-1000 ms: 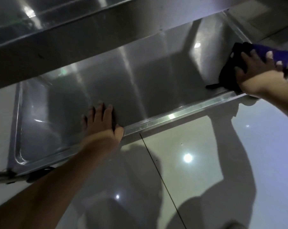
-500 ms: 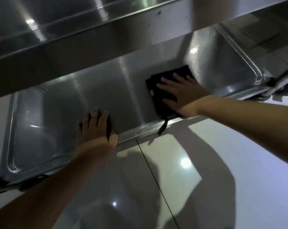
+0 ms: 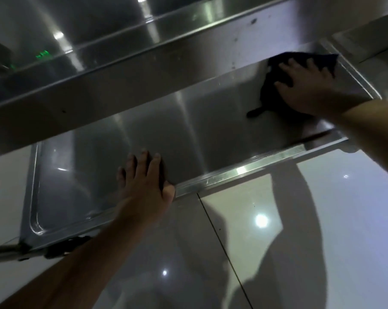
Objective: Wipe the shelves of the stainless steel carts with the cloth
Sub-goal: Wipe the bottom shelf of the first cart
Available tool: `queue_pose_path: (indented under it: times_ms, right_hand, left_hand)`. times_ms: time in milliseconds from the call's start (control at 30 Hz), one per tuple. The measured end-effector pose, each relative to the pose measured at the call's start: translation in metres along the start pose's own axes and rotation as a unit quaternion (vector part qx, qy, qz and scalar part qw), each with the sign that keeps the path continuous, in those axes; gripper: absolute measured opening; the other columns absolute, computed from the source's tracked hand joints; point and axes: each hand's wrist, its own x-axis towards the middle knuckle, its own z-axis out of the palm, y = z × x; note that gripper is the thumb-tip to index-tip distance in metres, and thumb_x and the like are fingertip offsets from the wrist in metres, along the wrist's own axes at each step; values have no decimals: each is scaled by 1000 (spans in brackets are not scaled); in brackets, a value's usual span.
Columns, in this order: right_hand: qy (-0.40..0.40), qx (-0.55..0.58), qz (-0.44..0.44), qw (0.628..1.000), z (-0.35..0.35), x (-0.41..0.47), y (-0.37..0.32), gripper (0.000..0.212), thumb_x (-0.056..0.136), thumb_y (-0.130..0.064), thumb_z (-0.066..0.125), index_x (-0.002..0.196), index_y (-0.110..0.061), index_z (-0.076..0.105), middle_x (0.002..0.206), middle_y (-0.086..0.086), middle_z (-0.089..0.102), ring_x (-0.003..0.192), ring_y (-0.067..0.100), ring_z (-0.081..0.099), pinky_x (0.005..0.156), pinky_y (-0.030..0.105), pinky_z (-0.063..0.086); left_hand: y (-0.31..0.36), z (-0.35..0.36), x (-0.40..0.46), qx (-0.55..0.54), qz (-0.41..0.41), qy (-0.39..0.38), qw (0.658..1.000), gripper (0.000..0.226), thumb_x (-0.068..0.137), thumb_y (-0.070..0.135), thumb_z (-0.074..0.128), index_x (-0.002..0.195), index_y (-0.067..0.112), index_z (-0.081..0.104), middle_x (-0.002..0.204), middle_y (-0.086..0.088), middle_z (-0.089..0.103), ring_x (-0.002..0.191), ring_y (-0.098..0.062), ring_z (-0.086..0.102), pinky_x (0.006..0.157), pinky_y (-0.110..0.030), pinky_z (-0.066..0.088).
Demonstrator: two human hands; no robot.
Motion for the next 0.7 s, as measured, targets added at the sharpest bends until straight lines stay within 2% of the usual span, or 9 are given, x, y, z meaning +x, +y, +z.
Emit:
queue_pose_path:
  times_ms: [133,233,300,367,500,600,700]
  right_hand:
    - [-41,-38,-173,983,28,-57,-83,70,95,-65,30,160,-39,22,169,-13,17,157,26,11,123,52,11]
    - [-95,-60,-287,951,47,-114,-127,80,90,-78,14,161,-41,14,169,-17,8,158,21,1,126,48,3]
    - [-121,-59,-341,930,50,-144,-129,88,86,-85,13,162,-40,12,169,-16,6,157,19,-5,126,47,-2]
    - [-103,-82,-376,917,48,-160,-113,89,87,-86,22,162,-39,16,169,-15,9,158,20,-3,127,47,2]
    - [-44,-121,-362,923,36,-160,-57,78,94,-75,36,159,-32,30,166,-8,28,156,23,18,125,47,19]
    - [-10,-99,-328,940,24,-152,-5,80,93,-72,43,152,-18,47,157,4,45,149,32,35,119,50,32]
    - [14,-82,-291,953,10,-146,45,81,92,-67,46,144,-5,55,149,13,54,143,36,43,115,49,38]
  left_hand:
    - [3,1,-3,-12,4,25,1000,83,78,51,39,150,12,51,162,-18,40,151,-46,32,119,-65,24]
    - [5,0,-4,-24,1,35,999,84,76,50,39,149,12,53,161,-17,42,151,-46,32,120,-65,23]
    - [7,-1,-5,-25,-1,40,999,83,77,48,37,149,10,52,161,-18,42,151,-46,32,120,-65,24]
    - [7,-2,-6,-19,6,42,999,82,79,47,35,149,9,52,160,-19,43,150,-47,33,119,-65,25]
    - [5,-5,-6,-10,11,36,999,81,81,48,34,149,9,52,160,-19,43,149,-47,33,118,-63,26]
    - [5,-5,-4,-6,5,14,1000,81,82,49,35,153,11,47,164,-17,37,152,-44,27,122,-61,20]
    - [4,-6,-5,-4,9,11,1000,81,84,50,32,153,12,46,165,-17,35,152,-44,26,121,-62,20]
